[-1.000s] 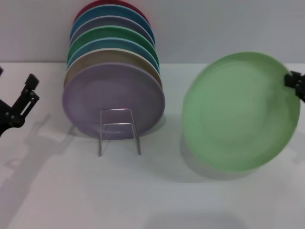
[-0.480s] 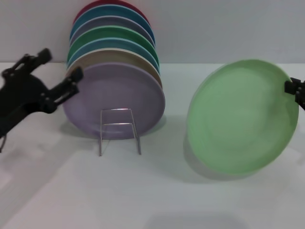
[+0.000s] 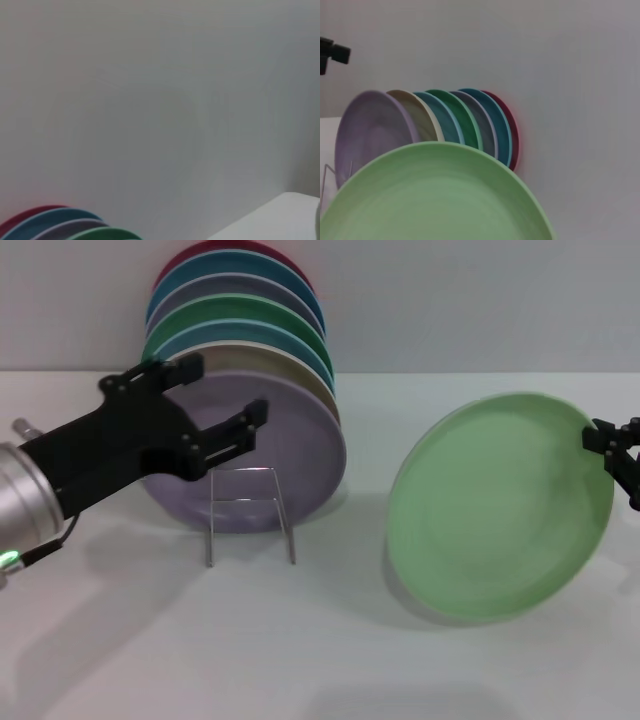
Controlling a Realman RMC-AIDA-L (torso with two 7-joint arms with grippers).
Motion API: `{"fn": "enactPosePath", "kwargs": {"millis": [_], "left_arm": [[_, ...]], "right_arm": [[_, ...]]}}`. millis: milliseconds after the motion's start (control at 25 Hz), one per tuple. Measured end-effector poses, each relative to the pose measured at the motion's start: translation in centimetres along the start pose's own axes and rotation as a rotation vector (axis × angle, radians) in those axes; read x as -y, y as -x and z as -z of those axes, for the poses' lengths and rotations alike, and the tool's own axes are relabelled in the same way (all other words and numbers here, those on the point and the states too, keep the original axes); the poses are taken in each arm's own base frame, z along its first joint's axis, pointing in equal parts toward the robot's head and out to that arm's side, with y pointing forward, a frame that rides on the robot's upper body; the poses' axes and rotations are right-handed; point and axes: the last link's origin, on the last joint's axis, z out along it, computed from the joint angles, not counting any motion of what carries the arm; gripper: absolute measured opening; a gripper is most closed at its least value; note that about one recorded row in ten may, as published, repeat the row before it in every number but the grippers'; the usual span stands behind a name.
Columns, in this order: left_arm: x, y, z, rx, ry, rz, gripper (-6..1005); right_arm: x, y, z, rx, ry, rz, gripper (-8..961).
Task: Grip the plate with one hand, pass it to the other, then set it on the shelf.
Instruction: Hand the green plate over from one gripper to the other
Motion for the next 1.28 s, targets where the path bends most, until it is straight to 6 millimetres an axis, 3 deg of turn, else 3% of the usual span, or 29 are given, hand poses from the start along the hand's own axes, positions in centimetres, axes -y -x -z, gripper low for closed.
{"fn": "enactPosePath", "kwargs": {"millis": [200, 440, 600, 920, 1280], "left_arm": [[-0.7, -1.8, -0.9, 0.042, 0.021, -0.015, 794], [-1.5, -4.7, -2.0, 0.243, -0.067, -0.134, 794], [-1.0, -5.9, -3.0, 0.293, -0.057, -0.150, 794], [-1.6, -6.6, -3.5, 0.282, 0.027, -0.220, 794], [-1.8, -5.9, -3.6, 0.306, 0.055, -0.200, 793]], "right_arm": [[0.0, 0.1, -0.2, 0.012, 0.008, 0.001, 18], [0.1, 0.1, 0.0, 0.012, 0.004, 0.001, 19], [0.0, 0.1, -0.1, 0.013, 0.011, 0.007, 19], [-0.3, -0.3, 0.5, 0.051, 0.015, 0.009, 19], [-0.5, -0.2, 0.1, 0.067, 0.029, 0.067, 20]]}}
